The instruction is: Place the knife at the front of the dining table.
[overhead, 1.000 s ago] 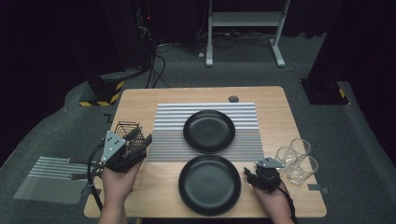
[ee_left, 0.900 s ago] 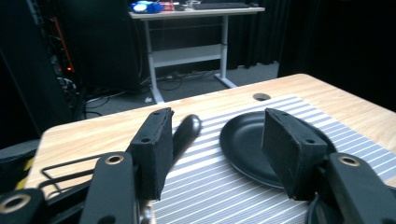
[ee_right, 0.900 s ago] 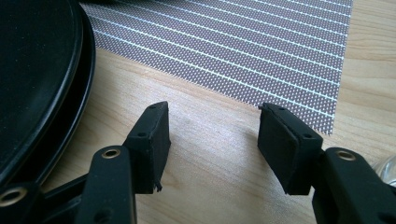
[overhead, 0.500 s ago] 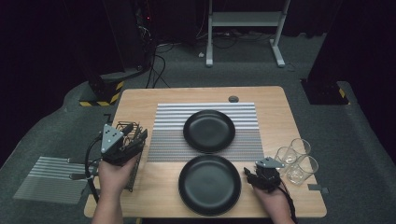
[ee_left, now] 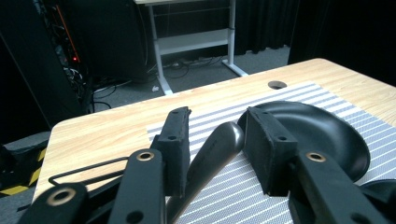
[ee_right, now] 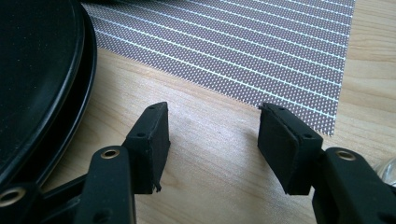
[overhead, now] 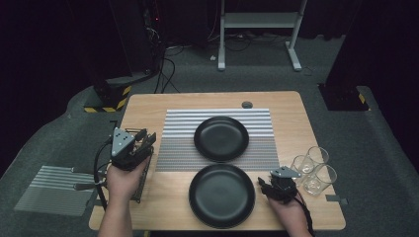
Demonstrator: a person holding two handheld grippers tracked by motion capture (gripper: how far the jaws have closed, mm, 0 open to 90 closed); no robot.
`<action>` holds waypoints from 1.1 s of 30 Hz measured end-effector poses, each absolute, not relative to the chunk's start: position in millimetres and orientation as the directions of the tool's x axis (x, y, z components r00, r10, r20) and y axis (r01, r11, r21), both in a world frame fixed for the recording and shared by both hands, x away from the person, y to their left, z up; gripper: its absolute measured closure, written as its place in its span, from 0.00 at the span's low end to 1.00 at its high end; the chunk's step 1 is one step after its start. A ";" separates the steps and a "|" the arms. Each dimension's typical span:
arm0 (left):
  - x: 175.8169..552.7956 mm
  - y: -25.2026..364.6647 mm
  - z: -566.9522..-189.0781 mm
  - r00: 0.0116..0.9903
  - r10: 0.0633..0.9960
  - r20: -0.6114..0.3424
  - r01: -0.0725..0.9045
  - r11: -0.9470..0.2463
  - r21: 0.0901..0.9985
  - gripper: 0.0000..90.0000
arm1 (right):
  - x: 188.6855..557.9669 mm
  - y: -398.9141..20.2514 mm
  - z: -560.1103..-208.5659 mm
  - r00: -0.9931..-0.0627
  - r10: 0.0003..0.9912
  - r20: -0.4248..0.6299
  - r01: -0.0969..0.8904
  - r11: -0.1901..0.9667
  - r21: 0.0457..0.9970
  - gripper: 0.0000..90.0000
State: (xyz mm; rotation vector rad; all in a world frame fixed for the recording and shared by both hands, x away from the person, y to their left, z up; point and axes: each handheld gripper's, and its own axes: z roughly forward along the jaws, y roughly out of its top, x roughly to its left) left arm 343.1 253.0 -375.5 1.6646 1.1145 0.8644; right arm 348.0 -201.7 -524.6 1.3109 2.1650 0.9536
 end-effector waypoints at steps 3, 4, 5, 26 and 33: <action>342.5 251.8 -376.5 0.334 0.941 0.060 0.286 -0.161 0.945 0.71 | 347.5 -201.2 -524.4 -0.455 0.890 -0.008 0.596 0.311 0.740 0.48; 342.1 252.1 -376.4 0.334 0.940 0.071 0.284 -0.172 0.943 0.72 | 347.9 -201.5 -524.7 -0.457 0.890 -0.011 0.592 0.313 0.743 0.48; 342.2 251.5 -376.7 0.333 0.940 0.072 0.277 -0.170 0.946 0.75 | 347.9 -201.4 -524.6 -0.457 0.890 -0.012 0.592 0.314 0.743 0.48; 346.2 246.1 -376.3 0.316 0.939 0.136 0.304 -0.236 0.923 0.78 | 347.5 -201.0 -524.3 -0.456 0.890 -0.004 0.598 0.309 0.740 0.48; 347.7 250.7 -372.7 0.296 0.948 0.116 0.309 -0.210 0.928 0.79 | 348.0 -201.8 -524.5 -0.462 0.887 -0.012 0.590 0.318 0.742 0.48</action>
